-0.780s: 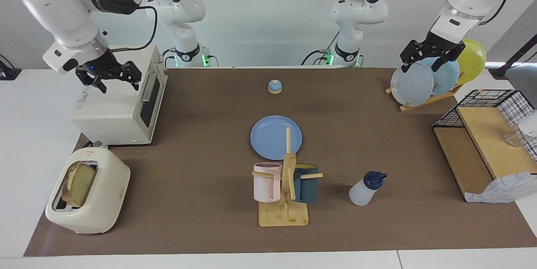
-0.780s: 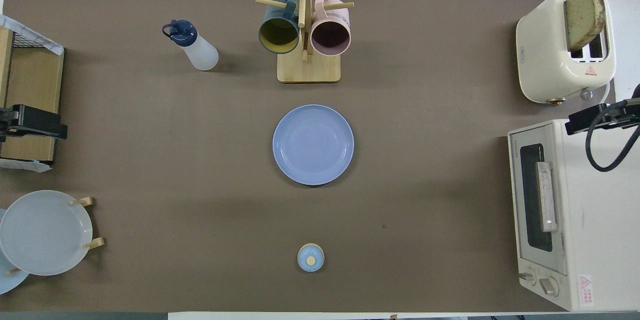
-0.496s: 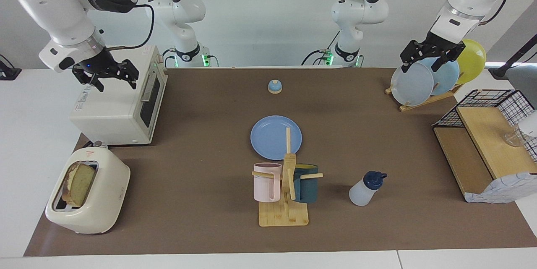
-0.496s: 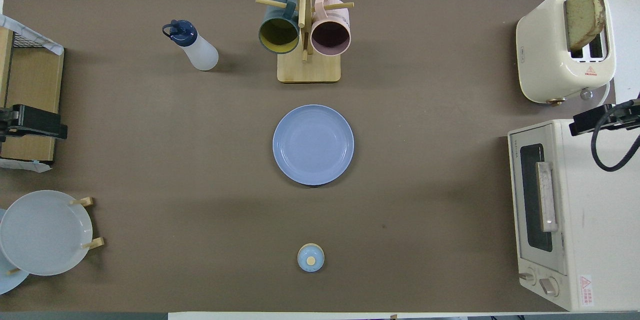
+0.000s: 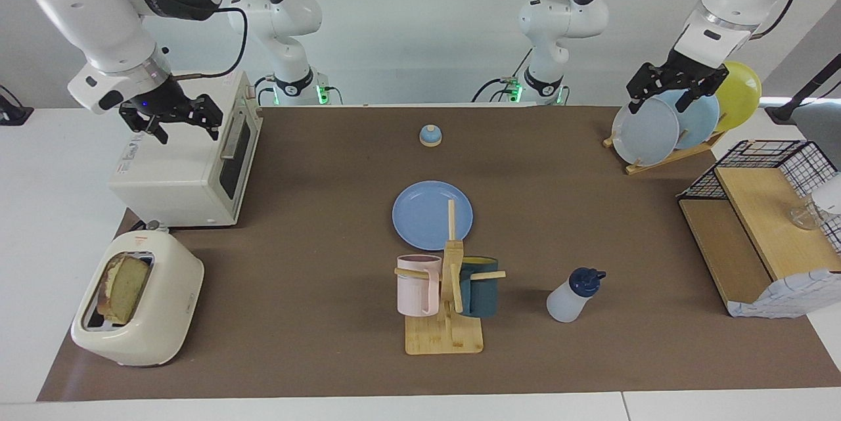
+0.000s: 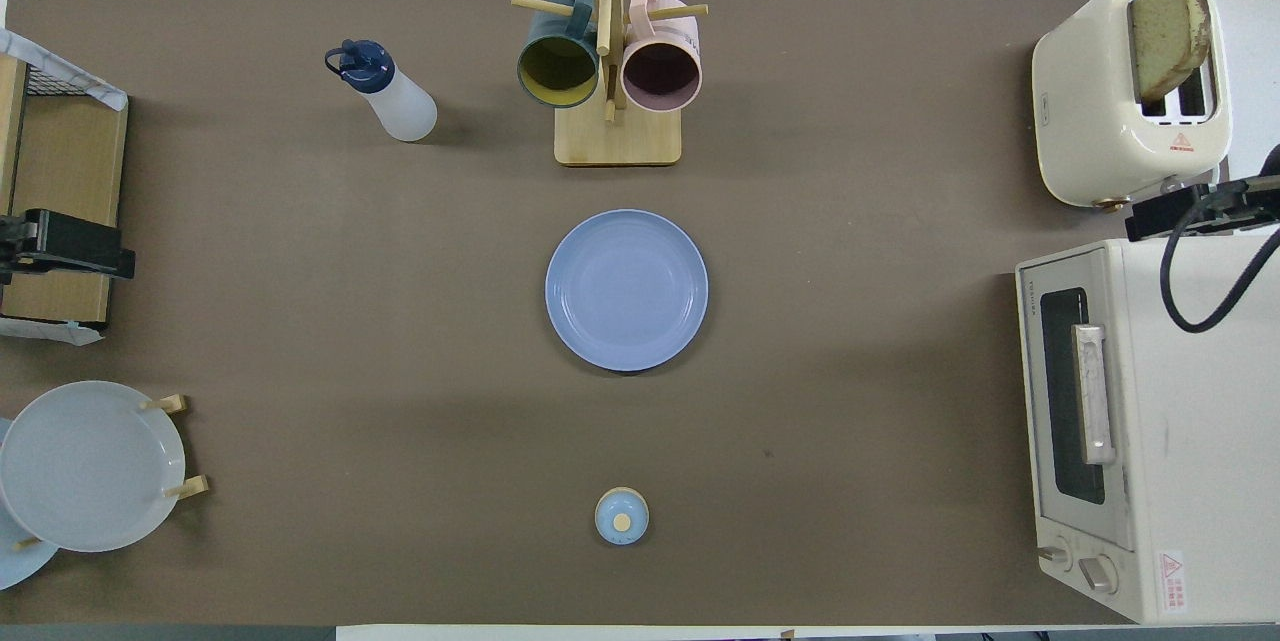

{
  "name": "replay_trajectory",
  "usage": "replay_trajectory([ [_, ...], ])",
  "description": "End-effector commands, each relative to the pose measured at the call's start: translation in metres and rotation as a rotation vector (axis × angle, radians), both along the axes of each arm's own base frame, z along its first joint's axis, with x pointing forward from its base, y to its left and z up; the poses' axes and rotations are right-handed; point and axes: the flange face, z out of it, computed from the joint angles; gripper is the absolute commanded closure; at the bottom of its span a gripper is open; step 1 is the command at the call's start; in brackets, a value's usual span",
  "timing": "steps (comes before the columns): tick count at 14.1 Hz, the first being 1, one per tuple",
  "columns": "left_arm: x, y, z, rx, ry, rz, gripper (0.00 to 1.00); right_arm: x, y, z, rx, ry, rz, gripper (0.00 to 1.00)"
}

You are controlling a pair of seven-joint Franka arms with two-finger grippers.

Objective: Put bread on plate and add seasoning

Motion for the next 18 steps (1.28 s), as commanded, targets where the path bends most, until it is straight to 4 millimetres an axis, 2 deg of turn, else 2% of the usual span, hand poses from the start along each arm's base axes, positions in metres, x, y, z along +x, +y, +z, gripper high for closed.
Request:
replay_trajectory([
  [1,-0.001,-0.004,0.001,-0.01,-0.021,0.028,0.0,0.026,-0.005,-0.008,-0.031,-0.162,0.124,0.0],
  [3,0.007,-0.009,0.004,-0.014,-0.085,0.015,0.0,0.051,-0.013,-0.026,-0.059,-0.209,0.178,0.0],
  [5,0.011,-0.012,0.006,-0.003,-0.12,0.009,0.0,0.07,-0.038,-0.042,-0.08,-0.229,0.15,0.0],
  [7,0.008,-0.023,0.006,0.017,-0.114,0.054,0.0,0.085,-0.07,-0.058,-0.082,-0.23,0.101,0.0],
  [9,0.006,-0.033,-0.004,0.013,-0.115,0.103,0.0,0.096,-0.055,-0.062,-0.096,-0.282,0.121,0.0],
  [10,0.004,-0.046,-0.003,0.009,-0.141,0.07,0.0,0.097,-0.064,-0.064,-0.098,-0.337,0.095,0.0],
  [11,0.001,-0.055,-0.011,0.004,-0.15,0.051,0.0,0.099,-0.074,-0.064,-0.114,-0.416,0.076,0.0],
  [12,-0.003,-0.061,-0.016,-0.002,-0.177,0.037,0.0,0.102,-0.071,-0.066,-0.117,-0.479,0.057,0.0],
  [16,-0.014,-0.079,-0.042,-0.031,-0.286,0.01,0.0,0.098,-0.079,-0.08,-0.096,-0.468,-0.007,0.0],
  [18,-0.017,-0.092,-0.056,-0.041,-0.313,-0.021,0.0,0.096,-0.081,-0.084,-0.029,-0.448,-0.047,0.0],
])
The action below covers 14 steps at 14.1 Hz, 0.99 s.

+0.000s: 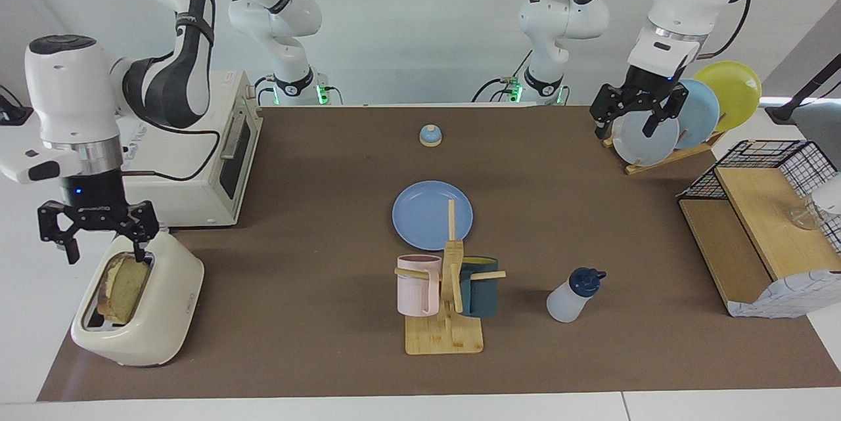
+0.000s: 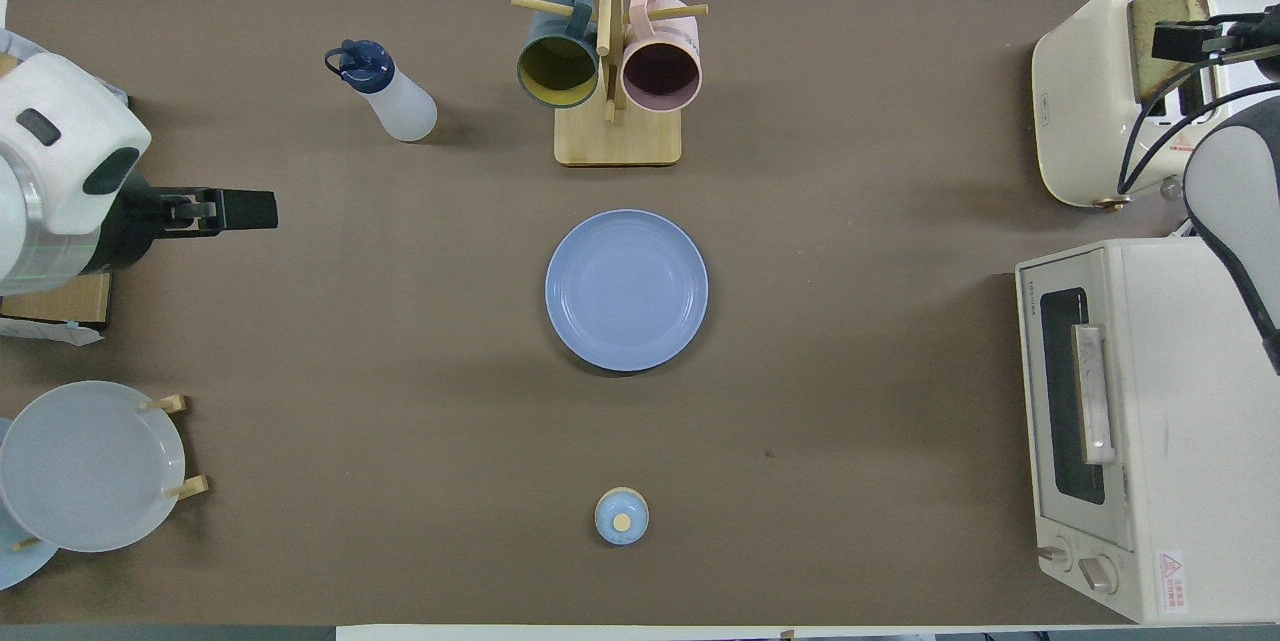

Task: Put bread on plate and add seasoning
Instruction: 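Pull the bread slice from the toaster with the right gripper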

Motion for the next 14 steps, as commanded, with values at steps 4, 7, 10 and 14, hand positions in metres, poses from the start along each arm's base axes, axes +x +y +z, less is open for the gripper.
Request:
replay_trajectory([
  [4,-0.018,-0.024,-0.04,-0.008,-0.103,-0.047,0.0,-0.002,-0.022,-0.016,0.059,0.014,-0.016,0.05],
  [7,-0.021,-0.031,-0.075,0.037,-0.161,-0.09,0.0,-0.001,-0.02,-0.018,0.086,0.007,-0.015,0.22],
  [10,-0.029,-0.031,-0.113,0.011,-0.237,-0.103,0.0,-0.001,-0.019,-0.019,0.091,0.009,-0.018,0.48],
  [14,-0.03,-0.033,-0.158,-0.04,-0.345,-0.104,0.0,-0.005,-0.02,-0.02,0.093,0.055,0.004,1.0],
])
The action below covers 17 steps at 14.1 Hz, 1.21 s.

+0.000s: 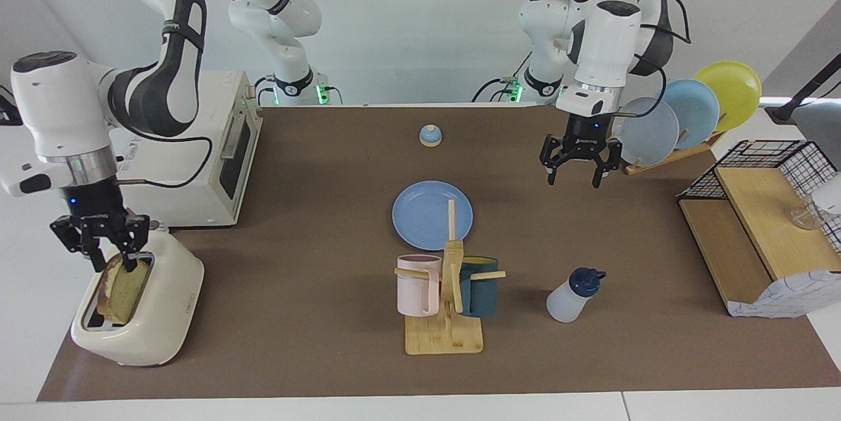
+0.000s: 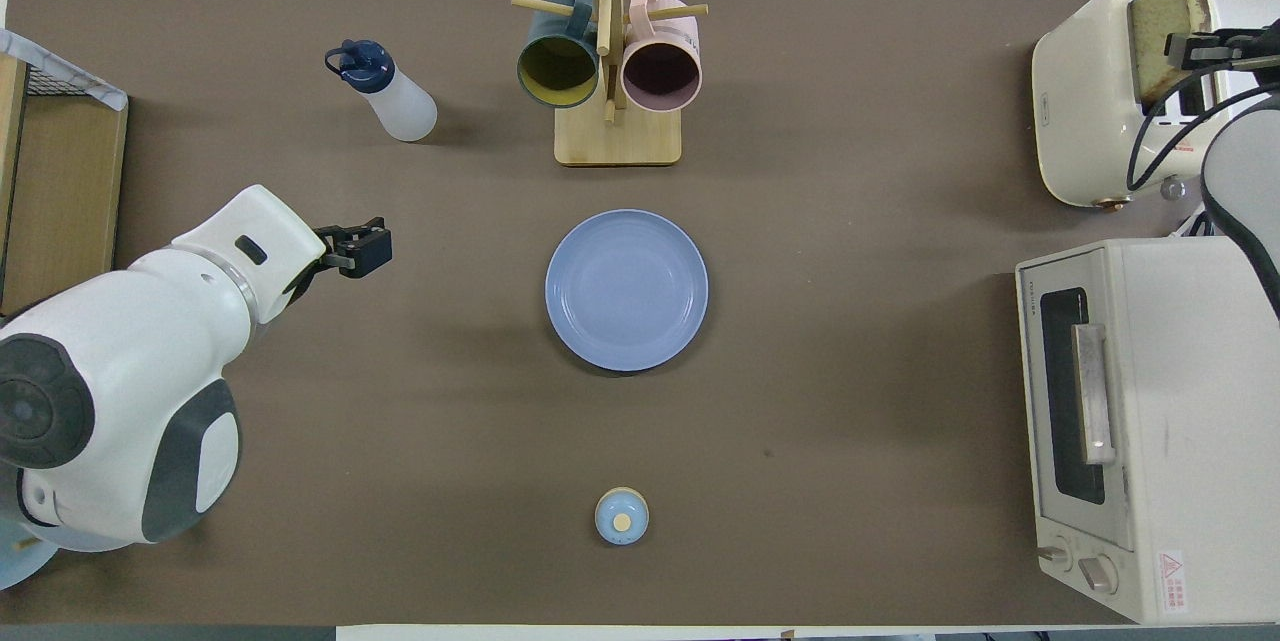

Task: Put bread on plate and add seasoning
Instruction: 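Pull the bread slice from the toaster with the right gripper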

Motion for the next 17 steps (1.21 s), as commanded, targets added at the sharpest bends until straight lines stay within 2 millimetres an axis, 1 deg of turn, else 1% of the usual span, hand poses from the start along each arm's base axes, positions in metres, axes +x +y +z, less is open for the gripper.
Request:
replay_trajectory([
  [1,-0.004,-0.002,-0.033,-0.044,-0.071,0.017,0.0,-0.003,-0.003,0.002,-0.002,0.019,0.055,1.0],
  [2,-0.001,-0.003,-0.044,-0.057,-0.084,0.02,0.0,-0.002,-0.003,0.005,-0.014,0.014,0.076,1.0],
  [4,0.005,-0.007,-0.065,-0.075,-0.113,0.014,0.0,0.001,-0.002,0.021,-0.02,0.024,0.099,1.0],
  [6,0.01,-0.009,-0.083,-0.088,-0.134,0.009,0.0,0.002,0.016,0.05,-0.013,0.077,0.136,1.0],
  [7,0.012,-0.01,-0.089,-0.095,-0.146,0.007,0.0,0.0,0.029,0.063,-0.003,0.115,0.163,1.0],
  [8,0.014,-0.009,-0.098,-0.101,-0.157,0.007,0.0,-0.006,0.041,0.078,0.008,0.147,0.186,1.0],
  [9,0.018,-0.009,-0.104,-0.106,-0.167,0.009,0.0,-0.014,0.056,0.091,0.019,0.174,0.208,1.0],
  [10,0.024,-0.011,-0.104,-0.111,-0.172,0.012,0.0,-0.022,0.077,0.1,0.034,0.201,0.223,1.0],
  [11,0.027,-0.011,-0.105,-0.111,-0.173,0.014,0.0,-0.03,0.084,0.102,0.065,0.247,0.198,1.0],
  [12,0.03,-0.01,-0.107,-0.114,-0.173,0.019,0.0,-0.036,0.099,0.111,0.094,0.263,0.154,1.0],
  [13,0.039,-0.013,-0.112,-0.113,-0.17,0.019,0.0,-0.038,0.129,0.119,0.115,0.255,0.142,1.0],
  [14,0.045,-0.02,-0.124,-0.11,-0.154,0.012,0.0,-0.04,0.154,0.122,0.124,0.26,0.167,1.0],
  [15,0.05,-0.022,-0.13,-0.109,-0.154,0.01,0.0,-0.043,0.181,0.123,0.106,0.267,0.215,1.0],
  [16,0.056,-0.017,-0.131,-0.111,-0.172,0.02,0.0,-0.053,0.224,0.123,0.103,0.293,0.272,1.0],
  [17,0.058,-0.015,-0.136,-0.111,-0.177,0.023,0.0,-0.059,0.241,0.122,0.121,0.305,0.259,1.0],
])
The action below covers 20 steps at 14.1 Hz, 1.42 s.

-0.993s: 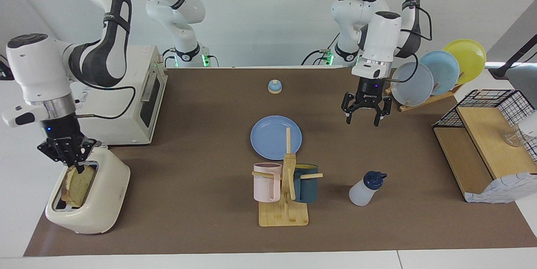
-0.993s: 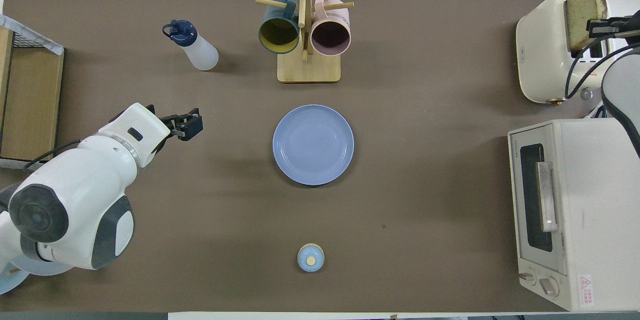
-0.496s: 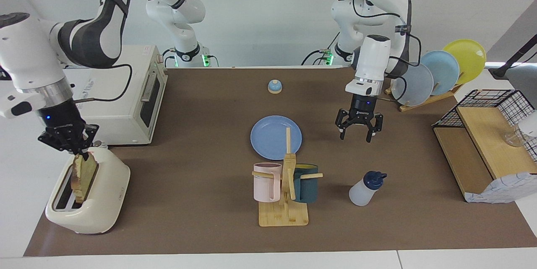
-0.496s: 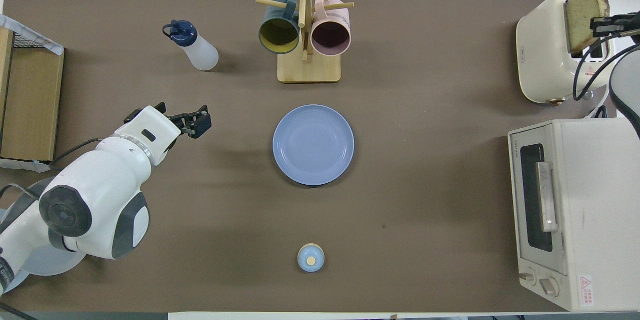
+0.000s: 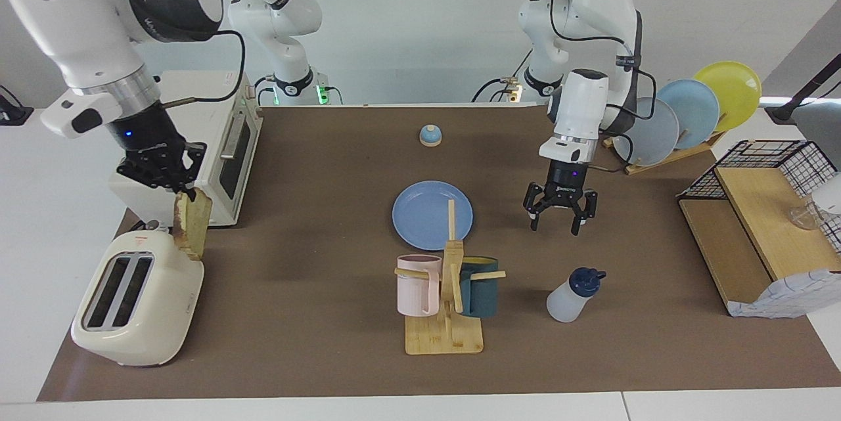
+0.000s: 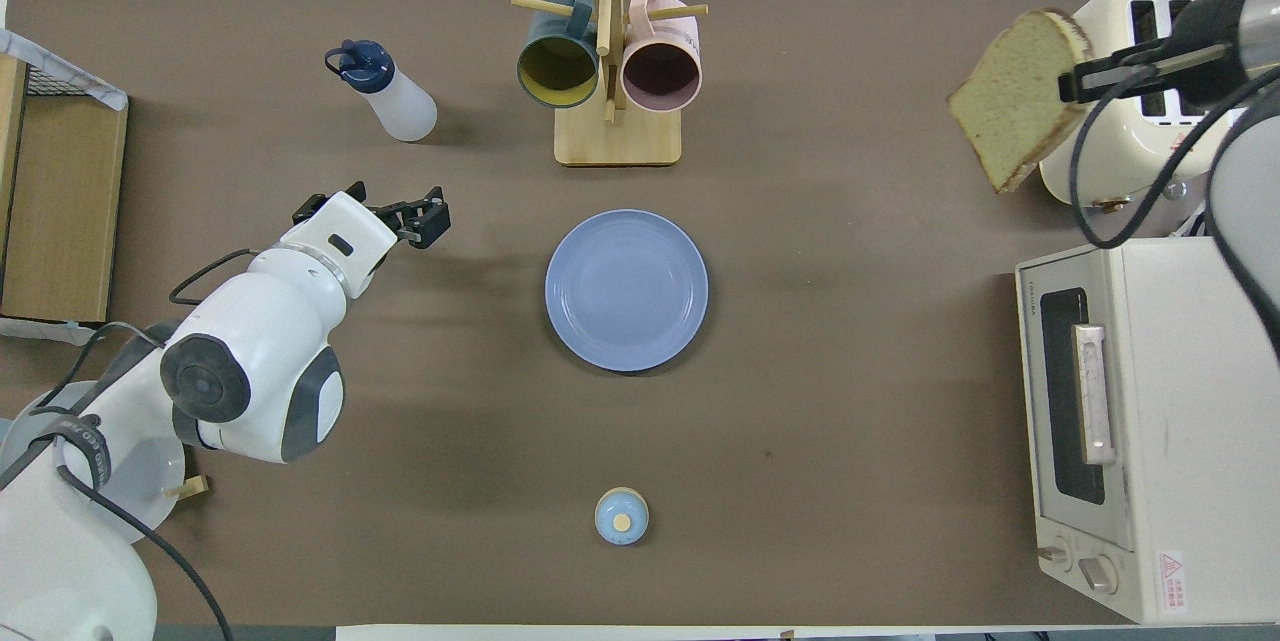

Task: Put bread on plate and add seasoning
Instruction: 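Pull the bread slice from the toaster with the right gripper, then carry the bread to the plate while the left gripper reaches the bottle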

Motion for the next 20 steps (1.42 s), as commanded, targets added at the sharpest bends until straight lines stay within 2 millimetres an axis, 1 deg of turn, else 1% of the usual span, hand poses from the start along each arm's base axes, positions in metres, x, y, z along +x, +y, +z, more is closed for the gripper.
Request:
replay_trajectory([
  [1,0.015,-0.004,-0.017,-0.009,-0.027,0.005,0.0,-0.021,0.061,-0.005,0.046,0.055,-0.047,1.0],
  [2,0.017,-0.006,-0.025,-0.011,-0.041,0.003,0.0,-0.026,0.088,-0.012,0.067,0.081,-0.122,1.0],
  [3,0.019,-0.002,-0.032,-0.003,-0.049,0.011,0.0,-0.03,0.115,-0.017,0.114,0.096,-0.177,1.0],
  [4,0.022,-0.001,-0.038,0.018,-0.062,0.013,0.0,-0.035,0.146,-0.025,0.154,0.098,-0.185,1.0],
  [5,0.029,0.002,-0.041,0.05,-0.082,0.02,0.0,-0.039,0.168,-0.045,0.175,0.08,-0.184,1.0],
  [6,0.031,0.0,-0.043,0.064,-0.096,0.035,0.0,-0.041,0.181,-0.065,0.194,0.053,-0.192,1.0],
  [7,0.033,-0.004,-0.045,0.059,-0.119,0.062,0.0,-0.047,0.197,-0.08,0.222,0.037,-0.203,1.0],
  [9,0.042,-0.01,-0.052,0.057,-0.148,0.09,0.0,-0.06,0.23,-0.11,0.26,0.023,-0.216,1.0],
  [10,0.046,-0.011,-0.05,0.052,-0.159,0.095,0.0,-0.071,0.252,-0.121,0.264,0.025,-0.206,1.0],
  [11,0.051,-0.013,-0.045,0.048,-0.174,0.094,0.0,-0.076,0.265,-0.129,0.272,0.028,-0.223,1.0],
  [13,0.057,-0.006,-0.05,0.059,-0.177,0.11,0.0,-0.084,0.286,-0.144,0.282,0.026,-0.236,1.0],
  [14,0.063,-0.01,-0.052,0.064,-0.185,0.106,0.0,-0.089,0.29,-0.153,0.282,0.022,-0.233,1.0],
  [15,0.073,-0.009,-0.055,0.072,-0.196,0.117,0.0,-0.094,0.293,-0.159,0.285,0.011,-0.227,1.0],
  [17,0.08,-0.005,-0.057,0.08,-0.206,0.129,0.0,-0.097,0.292,-0.168,0.286,0.002,-0.231,1.0],
  [18,0.084,-0.006,-0.056,0.082,-0.214,0.127,0.0,-0.098,0.291,-0.171,0.282,0.005,-0.23,1.0],
  [19,0.091,-0.009,-0.058,0.088,-0.223,0.123,0.0,-0.1,0.289,-0.176,0.275,0.012,-0.231,1.0],
  [20,0.095,-0.007,-0.056,0.087,-0.228,0.128,0.0,-0.104,0.286,-0.184,0.265,0.023,-0.23,1.0],
])
